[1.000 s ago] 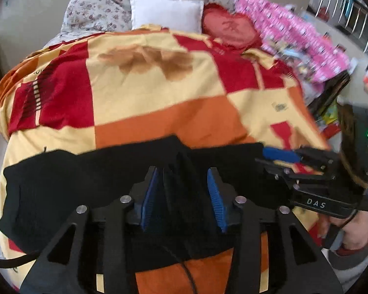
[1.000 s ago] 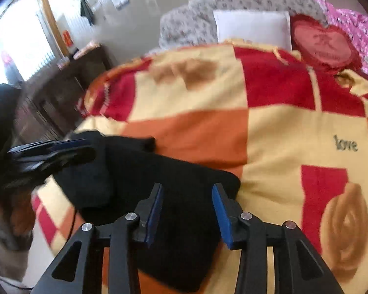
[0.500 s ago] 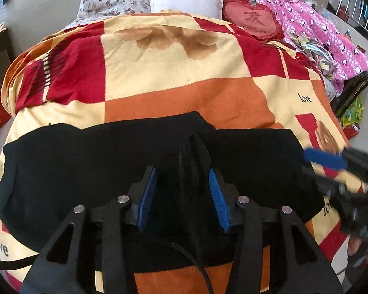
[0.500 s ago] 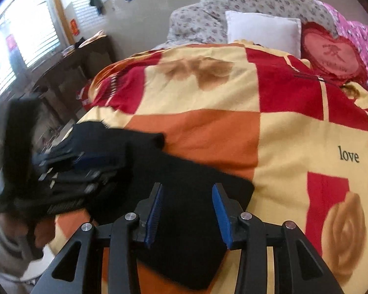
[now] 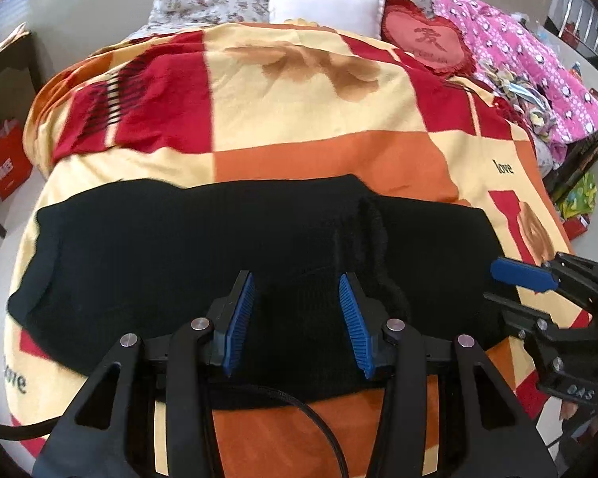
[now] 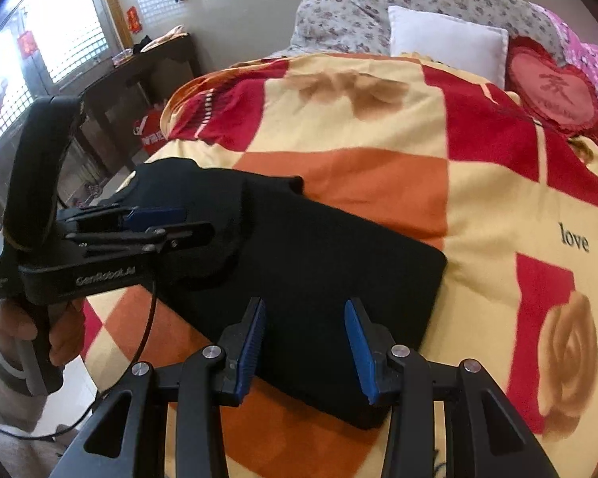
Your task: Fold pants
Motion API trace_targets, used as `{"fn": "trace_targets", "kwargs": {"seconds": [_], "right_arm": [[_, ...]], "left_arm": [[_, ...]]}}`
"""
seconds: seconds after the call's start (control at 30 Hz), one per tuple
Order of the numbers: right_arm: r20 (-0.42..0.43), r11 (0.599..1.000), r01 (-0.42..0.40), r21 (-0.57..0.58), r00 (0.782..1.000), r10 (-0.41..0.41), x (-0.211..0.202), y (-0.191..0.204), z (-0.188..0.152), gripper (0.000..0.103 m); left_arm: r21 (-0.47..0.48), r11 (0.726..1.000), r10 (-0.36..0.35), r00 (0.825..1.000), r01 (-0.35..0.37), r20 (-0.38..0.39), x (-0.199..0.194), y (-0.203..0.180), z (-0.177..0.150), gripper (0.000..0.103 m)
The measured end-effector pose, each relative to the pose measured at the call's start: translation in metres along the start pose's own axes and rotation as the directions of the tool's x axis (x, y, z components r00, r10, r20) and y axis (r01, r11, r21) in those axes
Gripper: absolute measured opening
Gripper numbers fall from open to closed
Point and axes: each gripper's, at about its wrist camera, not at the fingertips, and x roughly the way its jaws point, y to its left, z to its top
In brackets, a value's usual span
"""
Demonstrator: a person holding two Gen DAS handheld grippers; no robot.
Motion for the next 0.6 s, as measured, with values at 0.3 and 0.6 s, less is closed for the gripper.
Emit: {"fn": "trace_targets", "kwargs": {"seconds": [0.3, 0.6], "right_arm": [[-0.018, 0.996, -0.065, -0.056, 0.998, 0.064, 0.038, 0.033, 0.026, 0.040], [-0.045, 0.981, -0.113, -0.155, 0.993, 0.107, 0.057, 0.074, 0.039, 0.040]], "left_arm": [[-0.071, 0.995, 0.070, 0.998, -0.070, 0.000, -0.016, 0.040, -0.012, 0.044], [-0.138, 0.984, 0.118, 0.993, -0.116, 0.007, -0.026, 0.073, -0.022, 0.044]]}}
